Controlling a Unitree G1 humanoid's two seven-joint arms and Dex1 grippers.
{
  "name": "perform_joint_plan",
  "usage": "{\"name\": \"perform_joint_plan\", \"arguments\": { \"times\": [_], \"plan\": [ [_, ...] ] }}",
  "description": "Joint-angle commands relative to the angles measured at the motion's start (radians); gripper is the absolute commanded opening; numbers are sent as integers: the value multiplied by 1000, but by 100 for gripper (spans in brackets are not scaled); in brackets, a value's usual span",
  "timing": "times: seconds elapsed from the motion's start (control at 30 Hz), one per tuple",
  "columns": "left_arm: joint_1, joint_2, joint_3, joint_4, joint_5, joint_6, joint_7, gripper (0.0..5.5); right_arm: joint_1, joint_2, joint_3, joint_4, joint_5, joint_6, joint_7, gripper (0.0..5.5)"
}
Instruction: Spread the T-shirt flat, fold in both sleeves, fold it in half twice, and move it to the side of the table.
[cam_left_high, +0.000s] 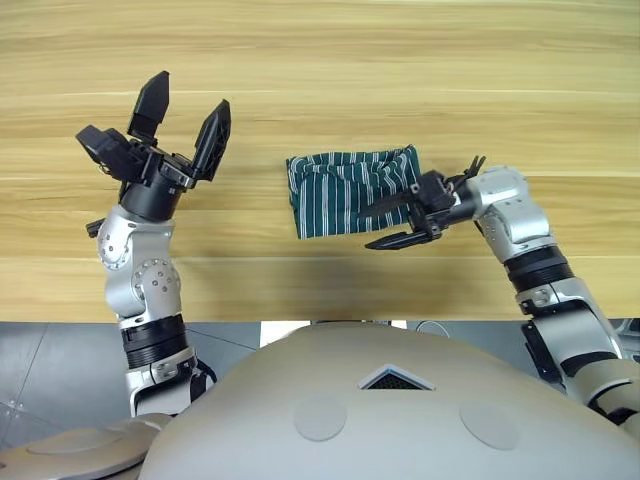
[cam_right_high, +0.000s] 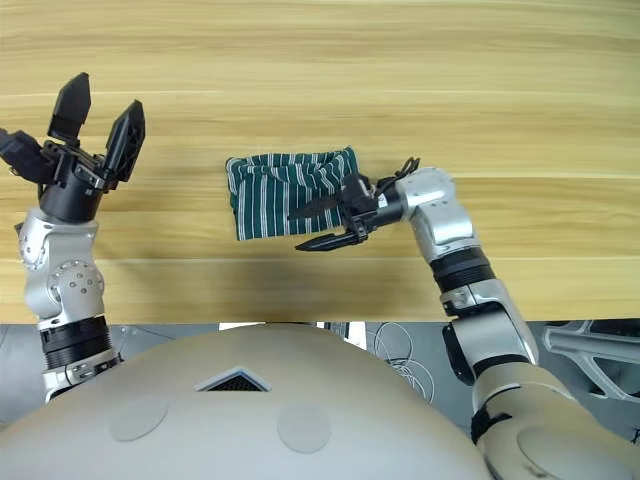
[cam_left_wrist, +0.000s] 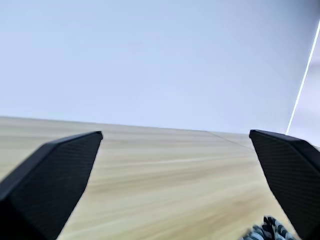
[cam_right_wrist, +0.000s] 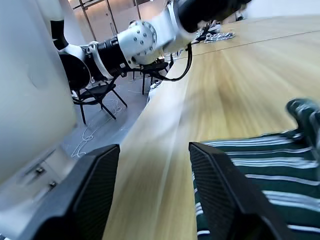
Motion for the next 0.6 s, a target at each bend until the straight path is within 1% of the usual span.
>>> {"name": "perform_joint_plan", "arguments": {
  "times": [0.03,0.17,0.33,0.4,0.5,0.6],
  "plan": [
    [23,-14,-42,-68,19,-19,27,538,-108,119,0,176,-85,-80,-65,259],
    [37,-10,-83,-76,24,-29,20,538,-222,196,-47,386,-133,-160,-113,259],
    [54,-5,-92,-73,-5,-31,12,538,-324,222,-120,564,-158,-212,-134,259],
    [66,-5,-94,-79,-11,-31,10,538,-338,225,-126,613,-192,-238,-149,259],
    [78,-3,-100,-83,-15,-31,6,538,-339,212,-102,700,-287,-314,-216,259],
    [92,1,-103,-88,-21,-27,-1,538,-328,205,-92,742,-351,-370,-237,259]
  ]
}}
